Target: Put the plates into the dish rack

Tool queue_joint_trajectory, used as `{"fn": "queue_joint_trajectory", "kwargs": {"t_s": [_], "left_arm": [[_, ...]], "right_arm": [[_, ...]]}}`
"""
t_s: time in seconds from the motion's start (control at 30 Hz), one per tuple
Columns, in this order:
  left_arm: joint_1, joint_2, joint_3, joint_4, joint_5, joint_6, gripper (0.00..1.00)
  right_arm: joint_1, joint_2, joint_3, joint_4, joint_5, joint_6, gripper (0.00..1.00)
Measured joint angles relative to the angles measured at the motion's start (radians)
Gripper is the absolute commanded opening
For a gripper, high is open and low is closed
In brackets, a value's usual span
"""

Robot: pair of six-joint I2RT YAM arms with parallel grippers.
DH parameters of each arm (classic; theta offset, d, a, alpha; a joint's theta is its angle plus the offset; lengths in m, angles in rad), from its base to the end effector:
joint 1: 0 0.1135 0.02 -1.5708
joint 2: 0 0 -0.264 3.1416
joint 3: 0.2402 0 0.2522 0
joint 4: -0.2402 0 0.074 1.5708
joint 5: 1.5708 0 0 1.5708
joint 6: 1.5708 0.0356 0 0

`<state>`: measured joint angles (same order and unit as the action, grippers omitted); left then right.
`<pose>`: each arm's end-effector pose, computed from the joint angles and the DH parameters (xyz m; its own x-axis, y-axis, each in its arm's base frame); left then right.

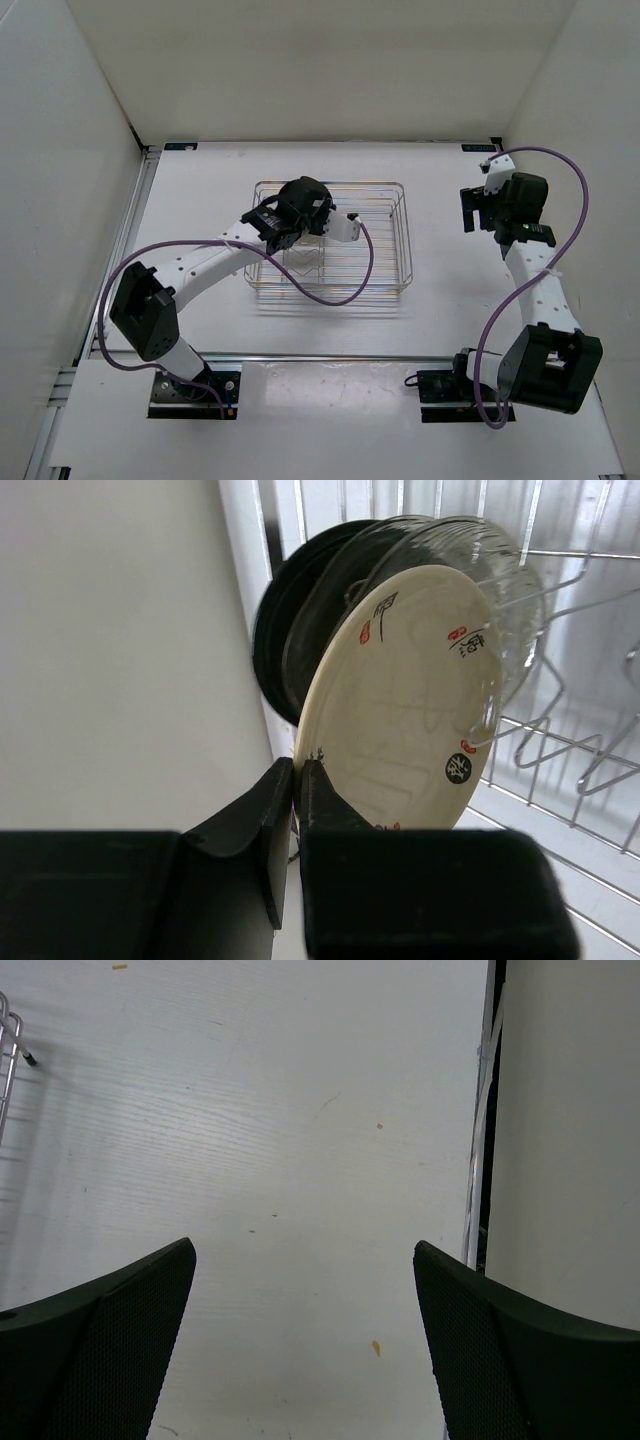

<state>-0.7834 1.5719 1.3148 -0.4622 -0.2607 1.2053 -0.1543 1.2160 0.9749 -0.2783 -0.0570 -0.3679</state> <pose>0.2573 -0.2433 0.3018 0.3417 0.9333 -0.1103 0.6306 -0.1407 0.7633 0.2726 -0.0404 0.3065 -0.4953 -0.2864 -0.8202 -0.0788 0.9550 -0.2858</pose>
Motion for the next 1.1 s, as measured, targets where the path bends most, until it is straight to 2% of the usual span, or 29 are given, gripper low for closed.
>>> {"fn": "queue_joint_trajectory", "kwargs": {"t_s": [0.87,1.0,1.1], "left_arm": [[-0.051,0.091,-0.011,0.003,0.030,-0.036,0.10],[-0.051,0.093,-0.011,0.005,0.029,-0.046,0.22],[-0.051,0.093,-0.011,0.006,0.031,-0.057,0.25]], "right_arm": [[-0.053,-0.025,-0.029,0.013,-0.060,0.017,0.92],[-0.053,-0.026,-0.029,0.013,-0.064,0.017,0.92],[-0.054,-0.026,-0.029,0.013,-0.067,0.017,0.92]]}}
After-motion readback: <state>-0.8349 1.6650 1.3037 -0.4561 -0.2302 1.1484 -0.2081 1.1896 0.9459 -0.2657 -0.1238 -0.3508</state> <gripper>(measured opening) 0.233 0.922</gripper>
